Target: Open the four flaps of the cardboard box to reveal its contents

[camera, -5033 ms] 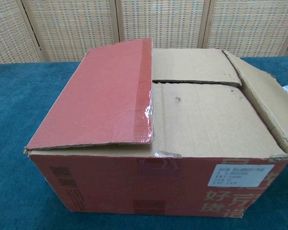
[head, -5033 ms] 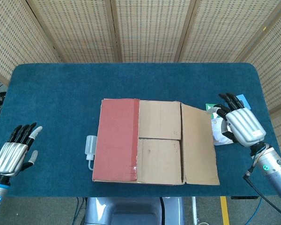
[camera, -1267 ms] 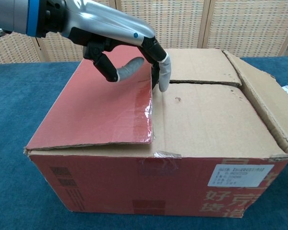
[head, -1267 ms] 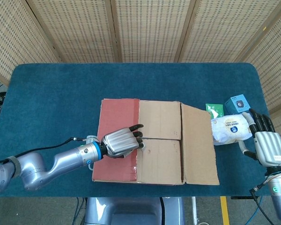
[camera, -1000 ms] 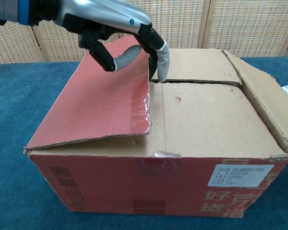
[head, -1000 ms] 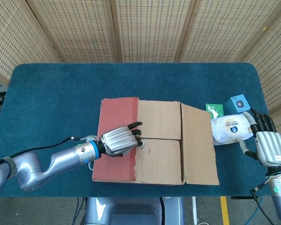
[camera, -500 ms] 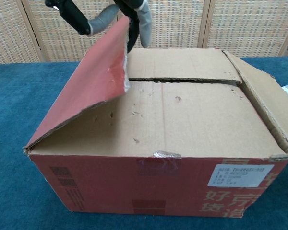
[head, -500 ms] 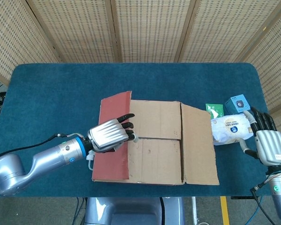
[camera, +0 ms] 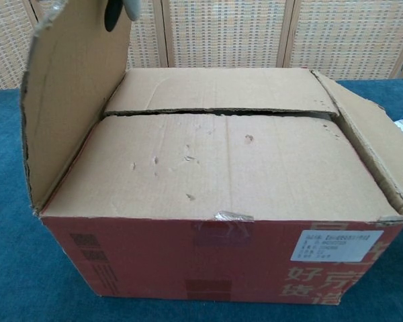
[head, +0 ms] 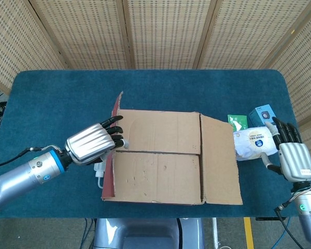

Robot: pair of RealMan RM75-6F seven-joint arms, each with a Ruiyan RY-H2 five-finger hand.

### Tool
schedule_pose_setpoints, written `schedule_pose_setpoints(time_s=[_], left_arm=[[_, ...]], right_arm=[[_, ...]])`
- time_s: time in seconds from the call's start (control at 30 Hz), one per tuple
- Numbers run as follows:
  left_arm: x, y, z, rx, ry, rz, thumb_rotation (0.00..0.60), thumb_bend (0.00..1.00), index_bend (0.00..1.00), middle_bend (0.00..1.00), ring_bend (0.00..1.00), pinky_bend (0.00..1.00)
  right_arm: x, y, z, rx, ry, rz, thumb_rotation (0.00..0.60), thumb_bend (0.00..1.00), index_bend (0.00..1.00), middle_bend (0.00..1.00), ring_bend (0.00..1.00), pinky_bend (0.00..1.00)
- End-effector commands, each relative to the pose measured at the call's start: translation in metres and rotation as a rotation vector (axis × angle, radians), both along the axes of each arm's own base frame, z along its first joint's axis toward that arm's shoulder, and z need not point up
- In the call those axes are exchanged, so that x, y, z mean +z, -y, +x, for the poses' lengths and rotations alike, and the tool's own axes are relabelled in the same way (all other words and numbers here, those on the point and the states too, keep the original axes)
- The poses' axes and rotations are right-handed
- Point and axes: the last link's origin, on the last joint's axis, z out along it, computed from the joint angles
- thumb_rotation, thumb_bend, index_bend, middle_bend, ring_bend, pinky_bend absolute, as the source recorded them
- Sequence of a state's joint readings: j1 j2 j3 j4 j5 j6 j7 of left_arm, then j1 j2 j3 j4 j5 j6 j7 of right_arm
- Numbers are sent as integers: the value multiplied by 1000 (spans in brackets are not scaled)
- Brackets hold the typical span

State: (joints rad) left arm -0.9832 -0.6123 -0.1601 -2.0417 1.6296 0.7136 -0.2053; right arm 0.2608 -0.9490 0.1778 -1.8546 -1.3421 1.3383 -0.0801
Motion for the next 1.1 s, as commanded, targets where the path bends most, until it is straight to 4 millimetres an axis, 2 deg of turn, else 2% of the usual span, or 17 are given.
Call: schedule_pose_setpoints(time_s=[0.03, 0.43, 0.6, 0.7, 0.83, 0.93, 1.1], left_arm=[[17, 5, -16, 27, 9, 24, 600, 899, 318, 429, 224, 0], [58, 16, -58, 114, 22, 84, 600, 887, 318, 430, 225, 0], [69, 22, -77, 187, -5, 87, 600, 851, 318, 430, 225, 0], [72, 19, -85, 225, 8, 96, 600, 748, 318, 429, 225, 0], [67, 13, -89, 234, 44, 156, 600, 504, 318, 410, 223, 0], [61, 11, -90, 234, 64, 189, 600, 385, 283, 327, 185, 0], [41, 7, -84, 215, 125, 232, 600, 246, 163, 129, 26, 0]], right_arm=[[-1, 1, 3, 9, -6, 6, 600, 440, 0, 0, 0, 0], [-6, 7, 16, 35, -16, 31, 600, 440, 0, 0, 0, 0], [-7, 7, 18, 37, -14, 32, 600, 440, 0, 0, 0, 0], [-9, 6, 18, 35, -14, 36, 600, 440, 0, 0, 0, 0], [-10, 4, 16, 32, -10, 38, 600, 440, 0, 0, 0, 0], [-10, 3, 15, 29, -8, 36, 600, 440, 0, 0, 0, 0], [-10, 2, 13, 29, -6, 31, 600, 440, 0, 0, 0, 0]])
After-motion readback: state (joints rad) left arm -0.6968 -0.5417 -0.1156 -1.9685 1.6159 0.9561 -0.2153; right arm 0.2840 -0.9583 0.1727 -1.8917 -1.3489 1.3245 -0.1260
